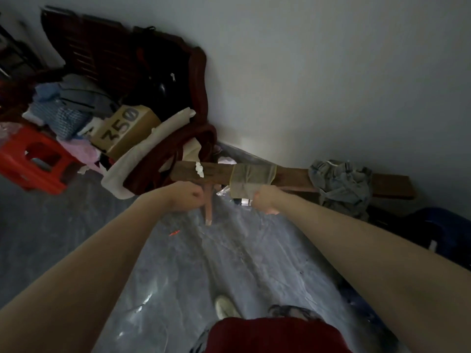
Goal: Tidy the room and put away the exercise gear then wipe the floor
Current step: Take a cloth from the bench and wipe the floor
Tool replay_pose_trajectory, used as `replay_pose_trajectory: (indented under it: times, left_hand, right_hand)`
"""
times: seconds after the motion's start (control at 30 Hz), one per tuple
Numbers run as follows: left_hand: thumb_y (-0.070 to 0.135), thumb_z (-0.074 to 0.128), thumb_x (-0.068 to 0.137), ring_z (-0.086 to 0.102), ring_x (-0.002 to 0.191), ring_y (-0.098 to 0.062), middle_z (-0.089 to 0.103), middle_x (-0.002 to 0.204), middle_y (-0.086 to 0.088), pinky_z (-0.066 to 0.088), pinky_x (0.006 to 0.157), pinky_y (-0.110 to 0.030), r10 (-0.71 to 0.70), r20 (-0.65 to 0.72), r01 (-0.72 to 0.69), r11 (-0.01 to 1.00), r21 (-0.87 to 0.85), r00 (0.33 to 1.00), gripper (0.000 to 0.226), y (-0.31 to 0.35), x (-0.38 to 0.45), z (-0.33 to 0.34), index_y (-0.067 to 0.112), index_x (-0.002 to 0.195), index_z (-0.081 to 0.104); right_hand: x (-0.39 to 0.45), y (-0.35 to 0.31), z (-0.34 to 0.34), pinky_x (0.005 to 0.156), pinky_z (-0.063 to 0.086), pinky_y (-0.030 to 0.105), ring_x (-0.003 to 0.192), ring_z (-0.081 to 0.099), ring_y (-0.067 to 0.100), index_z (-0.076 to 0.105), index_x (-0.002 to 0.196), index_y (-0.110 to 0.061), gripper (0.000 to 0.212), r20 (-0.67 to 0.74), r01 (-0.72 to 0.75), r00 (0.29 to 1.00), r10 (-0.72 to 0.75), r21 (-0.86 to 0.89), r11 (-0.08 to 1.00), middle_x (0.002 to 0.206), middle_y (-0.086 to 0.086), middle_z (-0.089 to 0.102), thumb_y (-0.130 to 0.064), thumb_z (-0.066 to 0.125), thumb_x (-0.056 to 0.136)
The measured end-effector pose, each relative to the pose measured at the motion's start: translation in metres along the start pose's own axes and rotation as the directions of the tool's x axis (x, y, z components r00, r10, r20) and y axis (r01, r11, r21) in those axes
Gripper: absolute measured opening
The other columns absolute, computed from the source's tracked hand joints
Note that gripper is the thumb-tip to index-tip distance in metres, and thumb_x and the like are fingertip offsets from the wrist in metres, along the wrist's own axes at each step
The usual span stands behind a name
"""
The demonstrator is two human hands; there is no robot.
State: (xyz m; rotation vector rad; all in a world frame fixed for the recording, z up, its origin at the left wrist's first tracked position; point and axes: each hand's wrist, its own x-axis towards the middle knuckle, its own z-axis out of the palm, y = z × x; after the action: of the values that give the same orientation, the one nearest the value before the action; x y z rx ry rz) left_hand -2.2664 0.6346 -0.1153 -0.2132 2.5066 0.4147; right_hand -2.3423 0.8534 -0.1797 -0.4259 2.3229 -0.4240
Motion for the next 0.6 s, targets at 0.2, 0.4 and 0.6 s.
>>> replay_pose_trajectory:
  times: [0.2, 0.4, 0.6]
  left_hand:
    - [0.025, 0.053, 0.091, 0.061, 0.102, -0.021, 0.068, 0.108, -0.005, 0.047, 0.094, -0.035, 0.08, -0.031, -0.081, 0.997, -0.013, 0.996, 0.015, -0.034, 0.077, -0.036, 0.021, 0.096, 0.068]
    - [0.025, 0.052, 0.088, 0.059, 0.098, -0.018, 0.06, 0.112, -0.001, 0.05, 0.091, -0.042, 0.153, -0.007, -0.153, 0.988, -0.005, 0.988, 0.02, -0.033, 0.162, -0.042, 0.022, 0.106, 0.06]
    - [0.028, 0.053, 0.088, 0.054, 0.11, -0.02, 0.05, 0.122, 0.0, 0.047, 0.094, -0.045, 0.162, 0.018, -0.163, 0.986, 0.031, 0.987, 0.033, -0.022, 0.254, -0.057, 0.025, 0.121, 0.053]
  right_hand:
    - [0.061, -0.011, -0.007, 0.075, 0.042, 0.029, 0.103, 0.06, 0.033, 0.065, 0.104, -0.002, 0.029, -0.052, -0.036, 0.998, 0.034, -0.039, 0.999, 0.112, 0.018, 0.063, -0.022, 0.046, 0.096]
    - [0.138, 0.023, -0.01, 0.084, 0.053, 0.034, 0.101, 0.063, 0.03, 0.067, 0.108, -0.005, 0.029, -0.059, -0.143, 0.988, 0.141, -0.018, 0.99, 0.112, 0.012, 0.068, -0.022, 0.054, 0.089]
    - [0.224, 0.05, -0.005, 0.081, 0.049, 0.031, 0.105, 0.062, 0.03, 0.064, 0.11, -0.003, 0.028, -0.04, -0.196, 0.979, 0.199, 0.084, 0.977, 0.116, 0.016, 0.065, -0.019, 0.055, 0.088]
